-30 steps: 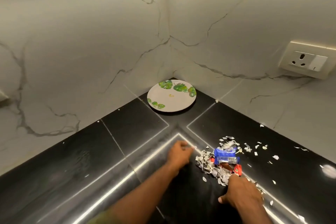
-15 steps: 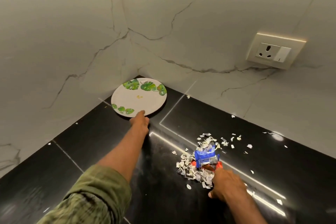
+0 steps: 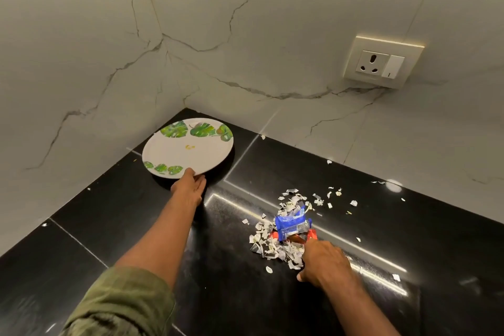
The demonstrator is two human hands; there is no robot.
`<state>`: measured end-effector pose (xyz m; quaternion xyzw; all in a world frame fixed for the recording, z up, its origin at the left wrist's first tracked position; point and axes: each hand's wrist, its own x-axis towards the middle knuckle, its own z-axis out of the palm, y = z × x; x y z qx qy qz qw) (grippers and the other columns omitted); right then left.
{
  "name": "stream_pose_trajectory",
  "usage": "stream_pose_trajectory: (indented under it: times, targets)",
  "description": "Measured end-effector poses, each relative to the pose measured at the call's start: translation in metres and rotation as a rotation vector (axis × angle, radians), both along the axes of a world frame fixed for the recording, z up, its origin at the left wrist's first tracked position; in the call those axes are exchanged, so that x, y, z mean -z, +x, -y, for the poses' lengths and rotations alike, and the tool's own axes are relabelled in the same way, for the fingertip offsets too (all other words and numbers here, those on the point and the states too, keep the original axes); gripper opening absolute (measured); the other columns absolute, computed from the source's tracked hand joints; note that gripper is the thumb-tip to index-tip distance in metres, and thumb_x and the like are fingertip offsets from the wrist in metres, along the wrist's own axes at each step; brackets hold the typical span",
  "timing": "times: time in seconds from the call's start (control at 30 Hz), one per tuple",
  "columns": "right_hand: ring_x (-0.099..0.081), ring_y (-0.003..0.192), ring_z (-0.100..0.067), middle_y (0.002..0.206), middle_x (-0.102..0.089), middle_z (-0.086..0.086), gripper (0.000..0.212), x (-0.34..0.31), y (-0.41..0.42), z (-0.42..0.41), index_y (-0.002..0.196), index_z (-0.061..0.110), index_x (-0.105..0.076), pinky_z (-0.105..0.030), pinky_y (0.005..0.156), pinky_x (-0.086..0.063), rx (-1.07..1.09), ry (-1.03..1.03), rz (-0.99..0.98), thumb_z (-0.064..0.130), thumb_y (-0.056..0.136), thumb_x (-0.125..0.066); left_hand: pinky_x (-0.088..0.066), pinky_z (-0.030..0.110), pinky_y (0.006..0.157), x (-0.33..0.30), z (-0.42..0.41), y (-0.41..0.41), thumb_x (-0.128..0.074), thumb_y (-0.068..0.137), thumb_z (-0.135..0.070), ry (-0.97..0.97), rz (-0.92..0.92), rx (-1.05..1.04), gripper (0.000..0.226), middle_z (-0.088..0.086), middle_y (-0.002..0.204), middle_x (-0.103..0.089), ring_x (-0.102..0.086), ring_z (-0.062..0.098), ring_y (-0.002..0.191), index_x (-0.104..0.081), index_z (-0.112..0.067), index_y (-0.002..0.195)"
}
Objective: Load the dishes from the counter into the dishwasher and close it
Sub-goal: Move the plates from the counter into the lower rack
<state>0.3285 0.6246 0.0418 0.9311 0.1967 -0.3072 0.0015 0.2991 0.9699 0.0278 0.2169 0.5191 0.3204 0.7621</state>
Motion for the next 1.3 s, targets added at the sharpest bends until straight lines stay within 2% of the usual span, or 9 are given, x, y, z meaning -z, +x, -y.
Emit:
stream_pose_trajectory:
  times: [0.13,0.27,0.53,0.67,0.77,0.83,1.1,1.17,1.3]
  targets:
    - [-0.063,0.12,-0.028,0.123,-0.068,-0.002,0.05,-0.003,-0.002,-0.001,0.117,0.019,-0.062,-0.053,0.108,-0.051,0.001,-0.009,-0.001,0.038,0.08,-0.089,-0.064,0.035,0.078,0.003,0.031,-0.021,-0.063,0.098,0.0,0.012,0.129,-0.125,0.032,0.012,0.119,-0.071,-0.071,0.029,0.11,-0.058,-0.008,0.128]
    - [-0.063,0.121,-0.027,0.127,-0.067,-0.003,0.054,-0.007,-0.001,0.004,0.124,0.018,-0.063,-0.047,0.105,-0.052,-0.003,0.001,0.006,0.038,0.081,-0.089,-0.065,0.038,0.079,0.011,0.074,-0.052,-0.059,0.097,0.004,0.032,0.217,-0.103,0.024,0.01,0.112,-0.074,-0.072,0.027,0.107,-0.061,-0.014,0.113]
    - [-0.062,0.117,-0.024,0.128,-0.066,-0.004,0.052,-0.019,-0.003,0.021,0.129,0.019,-0.065,-0.037,0.101,-0.051,0.006,0.107,-0.014,0.035,0.085,-0.086,-0.063,0.025,0.07,0.005,0.166,-0.128,-0.063,0.093,-0.004,0.073,0.277,0.096,0.039,0.009,0.12,-0.073,-0.071,0.019,0.092,-0.062,-0.017,0.129]
    - [-0.066,0.101,-0.019,0.113,-0.07,0.001,0.036,-0.023,0.0,0.049,0.116,0.026,-0.073,-0.03,0.088,-0.053,0.029,0.184,-0.031,0.037,0.084,-0.084,-0.063,0.027,0.067,-0.012,0.206,-0.152,-0.072,0.082,-0.01,0.108,0.278,0.22,0.049,0.012,0.115,-0.075,-0.074,0.018,0.081,-0.063,-0.014,0.13]
    - [-0.071,0.083,-0.014,0.088,-0.075,0.006,0.015,-0.019,0.009,0.082,0.092,0.024,-0.079,-0.027,0.073,-0.055,0.168,0.316,-0.06,0.039,0.088,-0.081,-0.063,0.028,0.067,-0.02,0.233,-0.163,-0.073,0.076,-0.013,0.132,0.264,0.279,0.054,0.012,0.111,-0.075,-0.073,0.019,0.082,-0.064,-0.012,0.128]
    - [-0.069,0.077,-0.004,0.08,-0.075,0.013,0.01,-0.013,0.01,0.106,0.089,0.027,-0.079,-0.023,0.066,-0.049,0.285,0.465,-0.067,0.036,0.094,-0.077,-0.063,0.028,0.068,-0.022,0.25,-0.168,-0.073,0.076,-0.013,0.147,0.258,0.311,0.053,0.011,0.112,-0.076,-0.074,0.019,0.084,-0.065,-0.012,0.128]
    - [-0.076,0.088,-0.01,0.086,-0.079,0.013,0.006,0.007,-0.006,0.179,0.094,0.028,-0.078,-0.042,0.084,-0.063,0.583,0.836,-0.163,0.022,0.095,-0.076,-0.062,0.028,0.07,-0.016,0.314,-0.186,-0.059,0.097,-0.001,0.206,0.19,0.461,0.038,0.011,0.12,-0.075,-0.076,0.019,0.091,-0.064,-0.013,0.132]
    - [-0.077,0.088,-0.015,0.087,-0.081,0.003,0.015,0.01,-0.011,0.193,0.092,0.02,-0.079,-0.048,0.089,-0.063,0.686,0.942,-0.183,0.021,0.101,-0.067,-0.062,0.029,0.073,-0.014,0.328,-0.191,-0.06,0.097,-0.002,0.225,0.184,0.5,0.037,0.011,0.123,-0.075,-0.076,0.021,0.097,-0.064,-0.015,0.132]
    - [-0.079,0.084,-0.022,0.093,-0.081,-0.008,0.051,-0.005,-0.023,0.218,0.101,0.011,-0.075,-0.042,0.076,-0.065,1.091,1.226,-0.35,0.052,0.109,-0.045,-0.062,0.031,0.076,-0.012,0.353,-0.2,-0.06,0.097,-0.003,0.246,0.163,0.615,0.039,0.013,0.126,-0.073,-0.075,0.025,0.103,-0.063,-0.015,0.134]
